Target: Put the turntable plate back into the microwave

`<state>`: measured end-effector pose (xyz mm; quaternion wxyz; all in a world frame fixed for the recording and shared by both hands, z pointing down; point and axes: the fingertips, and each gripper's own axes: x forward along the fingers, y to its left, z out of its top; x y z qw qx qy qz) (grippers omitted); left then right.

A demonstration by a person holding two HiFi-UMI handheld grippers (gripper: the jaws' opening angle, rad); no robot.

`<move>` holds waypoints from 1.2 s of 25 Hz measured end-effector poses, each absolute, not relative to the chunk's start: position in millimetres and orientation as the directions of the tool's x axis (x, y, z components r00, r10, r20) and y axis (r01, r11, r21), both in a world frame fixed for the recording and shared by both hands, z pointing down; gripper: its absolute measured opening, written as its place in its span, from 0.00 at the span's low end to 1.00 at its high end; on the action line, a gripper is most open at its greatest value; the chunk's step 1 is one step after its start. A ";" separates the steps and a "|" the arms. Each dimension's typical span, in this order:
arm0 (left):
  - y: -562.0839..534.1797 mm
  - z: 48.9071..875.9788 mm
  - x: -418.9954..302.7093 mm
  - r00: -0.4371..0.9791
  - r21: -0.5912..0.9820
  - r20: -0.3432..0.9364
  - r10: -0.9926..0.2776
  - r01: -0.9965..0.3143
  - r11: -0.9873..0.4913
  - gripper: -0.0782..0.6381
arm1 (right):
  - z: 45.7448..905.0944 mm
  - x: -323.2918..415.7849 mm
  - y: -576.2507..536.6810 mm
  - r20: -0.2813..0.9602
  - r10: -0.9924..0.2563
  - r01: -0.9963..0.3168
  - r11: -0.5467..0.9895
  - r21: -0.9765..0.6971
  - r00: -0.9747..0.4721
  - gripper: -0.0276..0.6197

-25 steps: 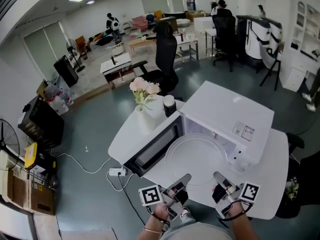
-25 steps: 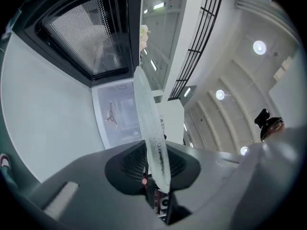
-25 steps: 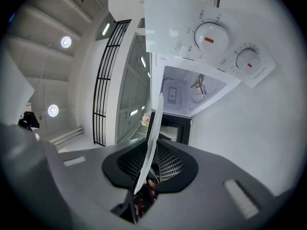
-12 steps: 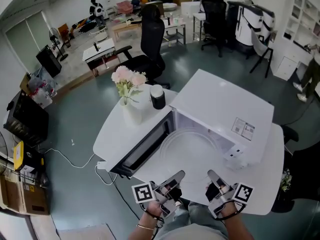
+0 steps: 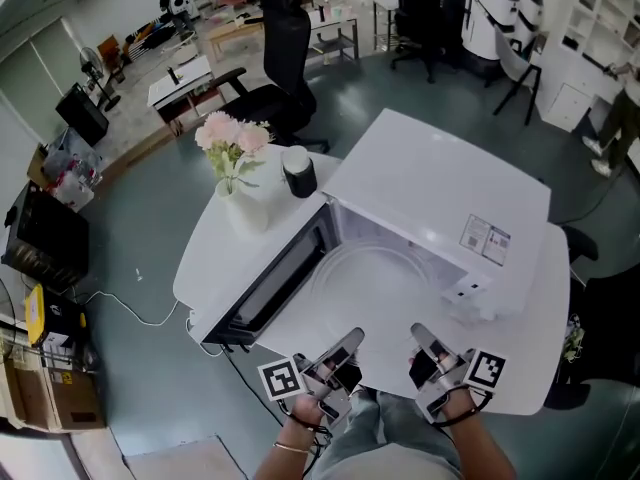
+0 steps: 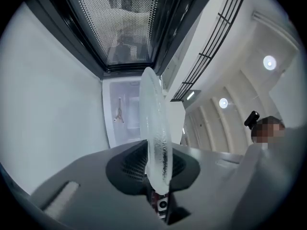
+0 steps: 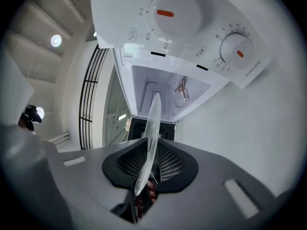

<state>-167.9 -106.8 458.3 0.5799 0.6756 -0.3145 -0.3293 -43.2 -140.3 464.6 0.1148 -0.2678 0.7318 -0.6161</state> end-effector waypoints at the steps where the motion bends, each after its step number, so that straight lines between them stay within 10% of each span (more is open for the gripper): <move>1: -107.1 459.8 -167.0 0.584 0.991 -0.080 -0.808 -0.041 -0.128 0.16 | 466.0 -42.6 -140.7 0.165 -0.530 -0.252 0.095 -0.963 -0.832 0.14; 30: -138.1 485.0 -164.1 0.561 0.989 -0.102 -0.821 -0.033 -0.146 0.16 | 474.2 -13.4 -143.5 0.296 -0.548 -0.501 0.271 -0.822 -0.782 0.19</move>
